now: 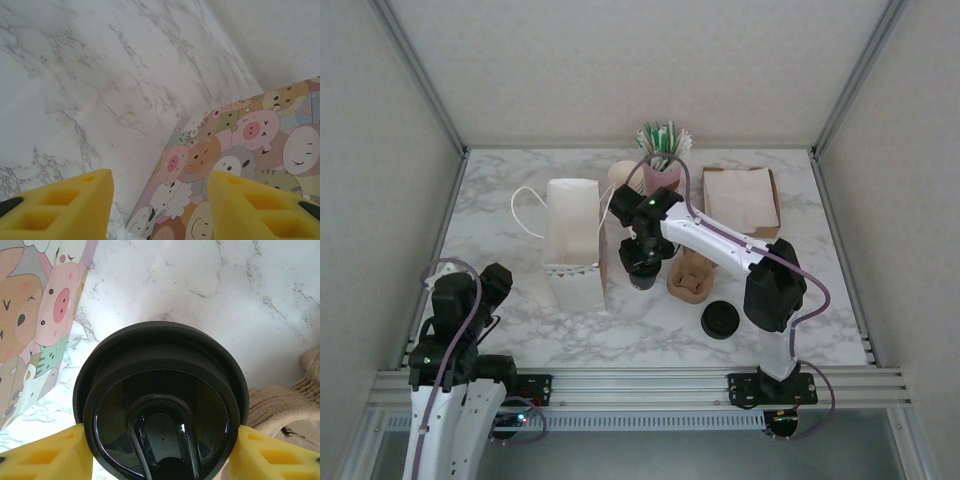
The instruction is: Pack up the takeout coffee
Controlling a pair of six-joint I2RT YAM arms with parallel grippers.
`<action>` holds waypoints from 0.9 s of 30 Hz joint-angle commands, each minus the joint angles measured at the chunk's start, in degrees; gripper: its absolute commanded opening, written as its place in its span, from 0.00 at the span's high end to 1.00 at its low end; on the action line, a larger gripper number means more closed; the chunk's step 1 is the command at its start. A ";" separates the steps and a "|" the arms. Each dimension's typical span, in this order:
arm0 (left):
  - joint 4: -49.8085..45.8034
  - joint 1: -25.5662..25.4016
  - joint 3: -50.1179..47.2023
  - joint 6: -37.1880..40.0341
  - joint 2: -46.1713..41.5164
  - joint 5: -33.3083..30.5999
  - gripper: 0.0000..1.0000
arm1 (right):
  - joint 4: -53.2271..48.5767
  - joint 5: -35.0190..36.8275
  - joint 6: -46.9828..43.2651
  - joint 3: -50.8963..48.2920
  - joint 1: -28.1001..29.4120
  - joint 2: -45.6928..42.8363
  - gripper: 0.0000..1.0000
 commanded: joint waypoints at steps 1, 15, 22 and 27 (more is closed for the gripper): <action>-0.35 0.42 0.87 0.25 -0.77 0.79 0.48 | -11.01 7.03 -0.91 -8.11 -1.82 11.70 0.37; -0.16 0.42 1.20 -0.09 -0.58 1.65 0.49 | -8.63 5.70 -1.44 -4.52 -3.37 7.20 0.36; -0.03 0.45 0.94 -0.60 -0.54 2.09 0.49 | -8.53 8.60 0.68 1.48 -3.32 3.81 0.34; -0.36 0.40 1.07 -0.45 -0.67 2.24 0.49 | -7.65 7.57 1.35 2.84 -3.34 4.16 0.30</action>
